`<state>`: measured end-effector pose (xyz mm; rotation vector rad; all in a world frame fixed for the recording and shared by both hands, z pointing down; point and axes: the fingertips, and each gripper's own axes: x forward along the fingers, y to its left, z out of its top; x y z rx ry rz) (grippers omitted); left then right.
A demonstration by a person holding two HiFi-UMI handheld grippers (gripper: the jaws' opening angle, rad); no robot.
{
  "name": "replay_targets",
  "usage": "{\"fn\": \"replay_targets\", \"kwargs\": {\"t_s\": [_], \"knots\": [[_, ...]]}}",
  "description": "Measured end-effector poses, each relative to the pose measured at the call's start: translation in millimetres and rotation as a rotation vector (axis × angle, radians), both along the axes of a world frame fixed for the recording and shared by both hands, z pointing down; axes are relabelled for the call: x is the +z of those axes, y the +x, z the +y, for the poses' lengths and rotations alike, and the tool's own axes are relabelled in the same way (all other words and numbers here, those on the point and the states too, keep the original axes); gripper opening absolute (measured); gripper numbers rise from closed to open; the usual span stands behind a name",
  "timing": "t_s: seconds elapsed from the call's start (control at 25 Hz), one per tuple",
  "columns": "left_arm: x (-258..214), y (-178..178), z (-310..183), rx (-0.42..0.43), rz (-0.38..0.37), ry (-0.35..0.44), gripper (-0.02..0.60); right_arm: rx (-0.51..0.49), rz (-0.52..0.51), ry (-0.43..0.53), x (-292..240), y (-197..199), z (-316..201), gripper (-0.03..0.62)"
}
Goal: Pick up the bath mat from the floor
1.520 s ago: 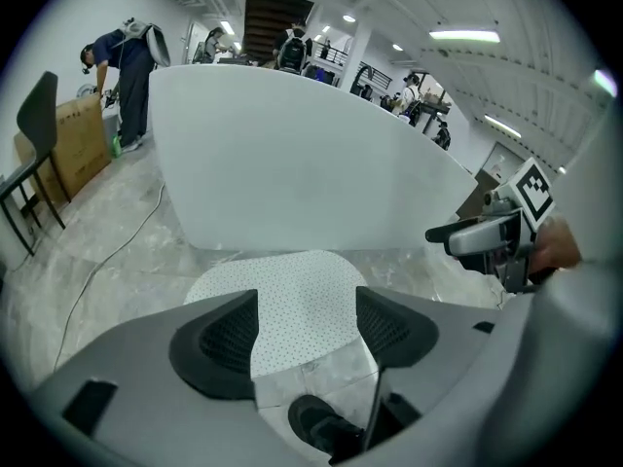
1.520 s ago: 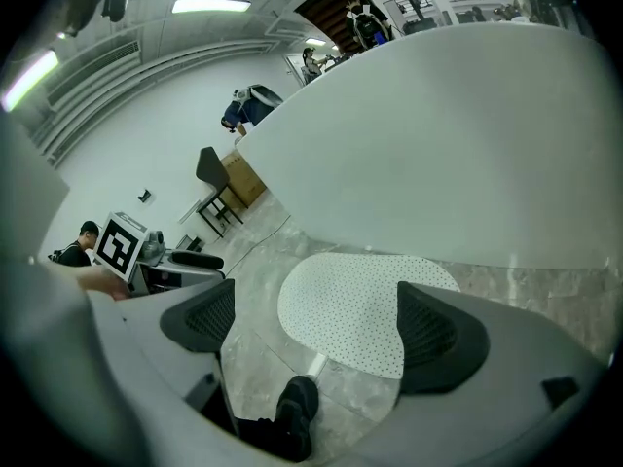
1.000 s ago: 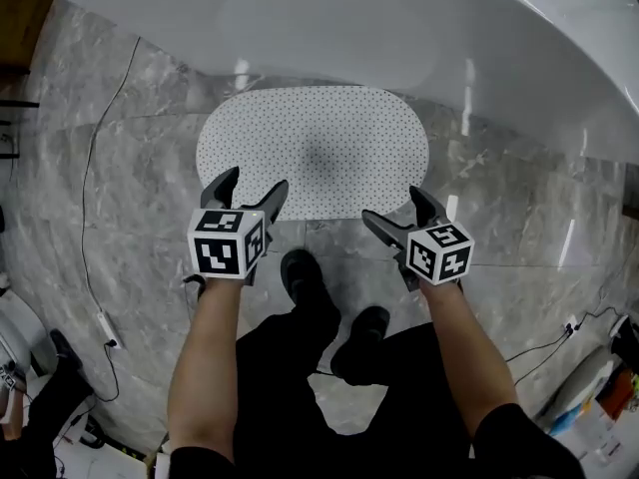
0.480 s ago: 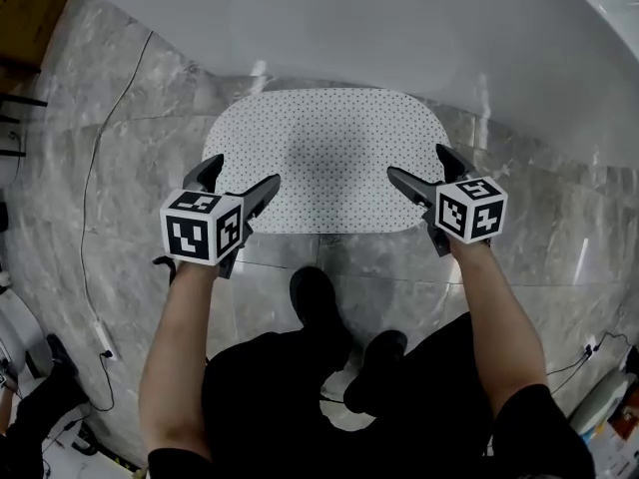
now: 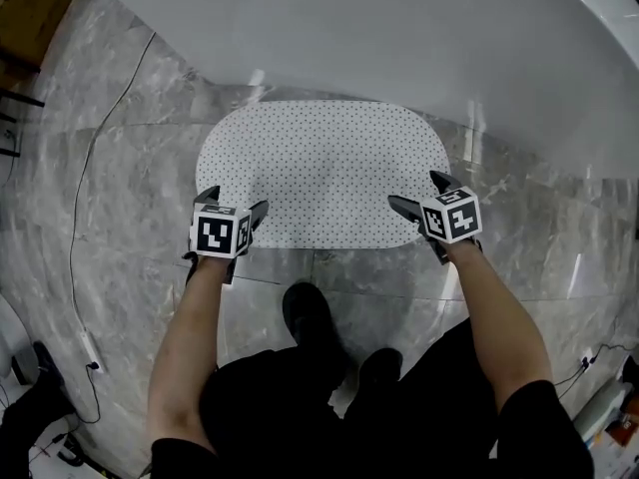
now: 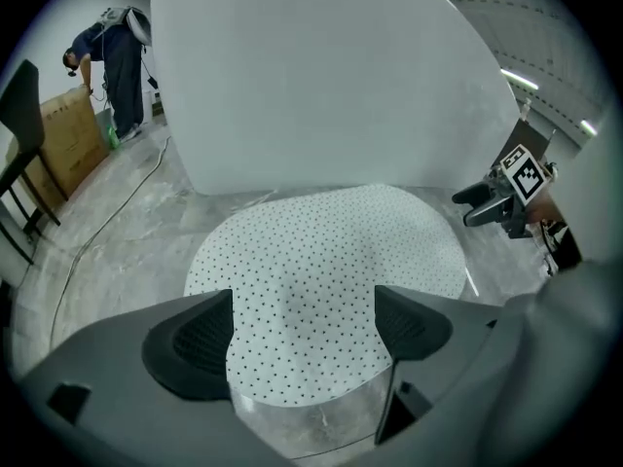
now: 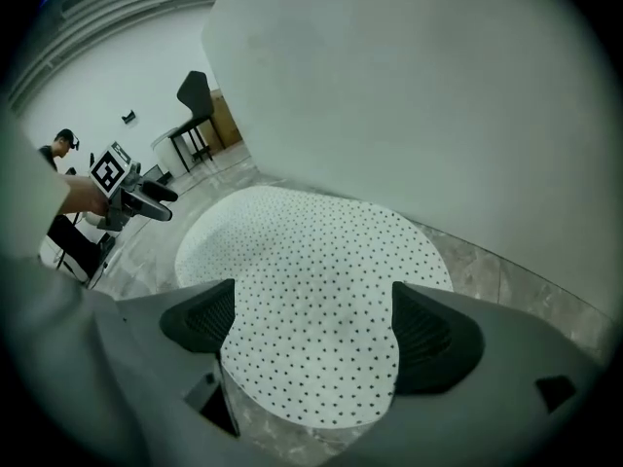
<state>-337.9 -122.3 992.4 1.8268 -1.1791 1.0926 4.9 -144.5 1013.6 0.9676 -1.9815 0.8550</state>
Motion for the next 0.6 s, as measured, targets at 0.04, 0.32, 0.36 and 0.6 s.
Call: {"fn": "replay_targets", "kwargs": {"t_s": [0.04,0.32,0.36,0.6], "knots": [[10.8,0.1,3.3,0.000,-0.009,-0.013,0.451,0.003,0.011,-0.012,5.9,5.3,2.2,0.515],[62.8,2.7,10.7,0.106,-0.085,-0.070,0.451,0.020,0.032,-0.084,34.9,23.6,16.5,0.515],[67.8,1.0,10.8,0.110,-0.088,-0.080,0.451,0.022,0.036,-0.098,40.6,24.8,18.6,0.515],[91.5,-8.3,14.4,0.104,-0.091,-0.123,0.451,0.007,0.058,-0.145,63.4,25.7,24.0,0.515]]}}
